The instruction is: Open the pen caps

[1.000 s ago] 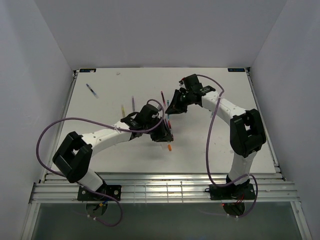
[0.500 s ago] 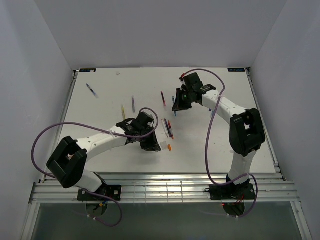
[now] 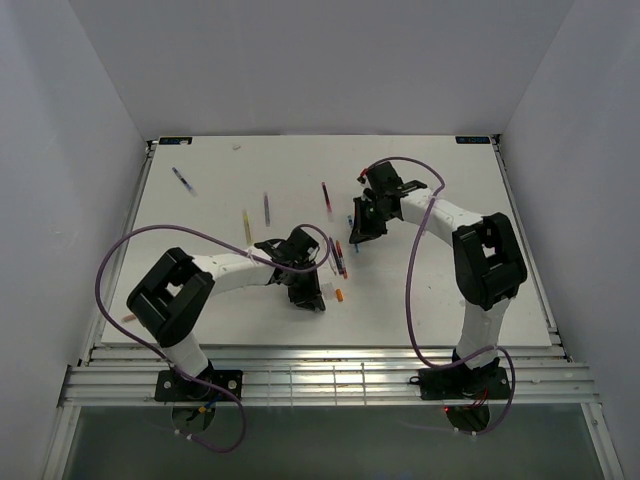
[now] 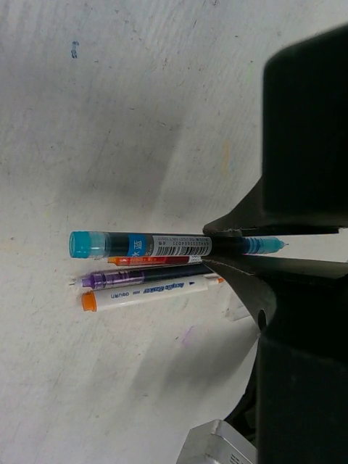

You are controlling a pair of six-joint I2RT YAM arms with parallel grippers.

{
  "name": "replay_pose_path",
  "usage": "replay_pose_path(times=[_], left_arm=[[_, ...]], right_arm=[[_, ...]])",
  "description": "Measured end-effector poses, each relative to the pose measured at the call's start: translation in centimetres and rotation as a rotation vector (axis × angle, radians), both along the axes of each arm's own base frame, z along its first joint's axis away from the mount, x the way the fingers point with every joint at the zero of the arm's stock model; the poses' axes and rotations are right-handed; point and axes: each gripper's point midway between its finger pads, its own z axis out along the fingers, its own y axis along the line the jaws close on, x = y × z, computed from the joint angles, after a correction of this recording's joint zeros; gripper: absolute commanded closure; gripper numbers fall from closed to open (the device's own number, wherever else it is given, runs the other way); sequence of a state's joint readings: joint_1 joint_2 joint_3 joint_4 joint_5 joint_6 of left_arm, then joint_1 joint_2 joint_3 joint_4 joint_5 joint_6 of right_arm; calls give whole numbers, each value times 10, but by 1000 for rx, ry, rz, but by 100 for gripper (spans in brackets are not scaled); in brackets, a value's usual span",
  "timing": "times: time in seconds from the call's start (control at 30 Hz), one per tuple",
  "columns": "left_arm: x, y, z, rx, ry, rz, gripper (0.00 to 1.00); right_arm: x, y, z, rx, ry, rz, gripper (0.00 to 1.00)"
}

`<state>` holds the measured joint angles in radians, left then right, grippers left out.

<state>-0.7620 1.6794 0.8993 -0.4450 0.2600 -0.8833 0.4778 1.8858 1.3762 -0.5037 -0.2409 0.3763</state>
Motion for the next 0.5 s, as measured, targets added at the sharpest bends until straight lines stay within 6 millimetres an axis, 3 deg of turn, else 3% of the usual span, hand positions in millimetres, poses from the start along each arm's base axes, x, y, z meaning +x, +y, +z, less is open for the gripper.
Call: replay_pose_path(times=[0.27,0.5], left_arm=[[11,-13,0,-46,-11,-6,73],[18,-11,0,-57,-7,19,65]], right_arm=[[-18,-2,-36,-44,80,36,86],[-24,0,-42,-56,86,65,74]])
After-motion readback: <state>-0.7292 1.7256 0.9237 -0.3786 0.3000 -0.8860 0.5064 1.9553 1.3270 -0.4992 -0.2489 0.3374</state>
